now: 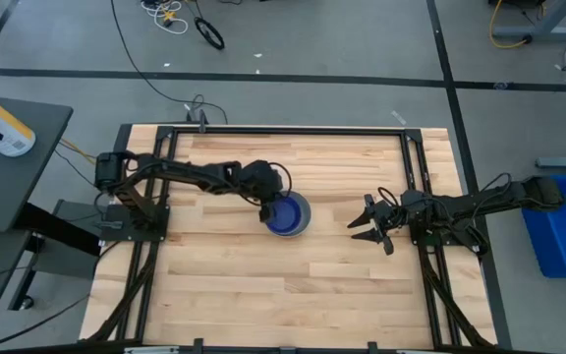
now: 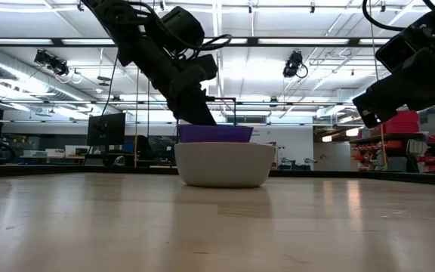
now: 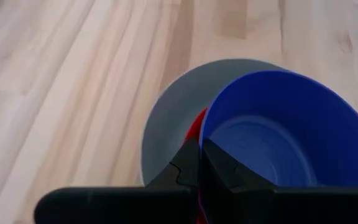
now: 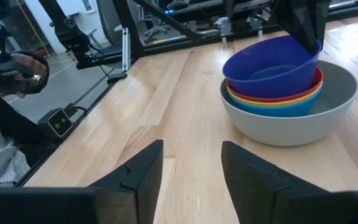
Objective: Nest bowls inside each other
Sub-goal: Stack the blue bowl on the red bowl
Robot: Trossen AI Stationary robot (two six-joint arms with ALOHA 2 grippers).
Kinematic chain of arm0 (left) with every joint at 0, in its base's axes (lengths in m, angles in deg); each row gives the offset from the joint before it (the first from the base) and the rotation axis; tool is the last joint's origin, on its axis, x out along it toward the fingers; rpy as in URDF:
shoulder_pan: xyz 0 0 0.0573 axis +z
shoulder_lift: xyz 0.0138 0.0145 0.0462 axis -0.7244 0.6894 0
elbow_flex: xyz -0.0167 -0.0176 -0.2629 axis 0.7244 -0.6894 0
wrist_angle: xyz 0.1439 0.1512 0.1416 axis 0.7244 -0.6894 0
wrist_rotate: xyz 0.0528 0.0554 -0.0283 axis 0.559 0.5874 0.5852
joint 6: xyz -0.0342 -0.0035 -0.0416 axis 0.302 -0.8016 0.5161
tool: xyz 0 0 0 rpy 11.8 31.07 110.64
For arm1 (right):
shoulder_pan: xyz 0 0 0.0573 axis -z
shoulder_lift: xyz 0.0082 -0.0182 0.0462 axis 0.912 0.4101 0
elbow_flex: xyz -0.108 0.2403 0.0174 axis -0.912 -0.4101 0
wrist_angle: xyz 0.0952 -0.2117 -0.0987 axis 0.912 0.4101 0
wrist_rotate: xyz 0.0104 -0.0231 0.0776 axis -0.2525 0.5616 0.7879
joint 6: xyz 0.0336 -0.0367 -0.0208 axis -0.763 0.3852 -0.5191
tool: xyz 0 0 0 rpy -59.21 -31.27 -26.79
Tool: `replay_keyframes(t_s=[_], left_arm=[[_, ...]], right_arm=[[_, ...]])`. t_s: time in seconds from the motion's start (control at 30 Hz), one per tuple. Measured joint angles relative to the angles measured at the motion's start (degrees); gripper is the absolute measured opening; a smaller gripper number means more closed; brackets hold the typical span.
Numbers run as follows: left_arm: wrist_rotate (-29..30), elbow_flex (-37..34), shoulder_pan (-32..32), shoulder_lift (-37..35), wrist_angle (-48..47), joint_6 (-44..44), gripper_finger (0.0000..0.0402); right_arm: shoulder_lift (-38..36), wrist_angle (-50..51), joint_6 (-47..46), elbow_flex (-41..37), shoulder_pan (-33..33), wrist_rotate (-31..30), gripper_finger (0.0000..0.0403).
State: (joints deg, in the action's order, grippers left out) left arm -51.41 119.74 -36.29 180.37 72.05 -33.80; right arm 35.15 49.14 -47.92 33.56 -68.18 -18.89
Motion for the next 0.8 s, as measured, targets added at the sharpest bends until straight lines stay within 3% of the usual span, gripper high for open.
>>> replay_keyframes(t_s=[0.3,0.8], left_arm=[[-6.32,-0.04,2.19,0.04,-0.12,1.32,0.0006],[-7.62,0.11,3.48,3.07,3.32,1.32,0.0006]], right_arm=[[0.0,-0.02,-0.24,0.0,0.0,0.0,0.0182],[0.0,-0.03,-0.25,0.02,0.0,0.08,0.0184]])
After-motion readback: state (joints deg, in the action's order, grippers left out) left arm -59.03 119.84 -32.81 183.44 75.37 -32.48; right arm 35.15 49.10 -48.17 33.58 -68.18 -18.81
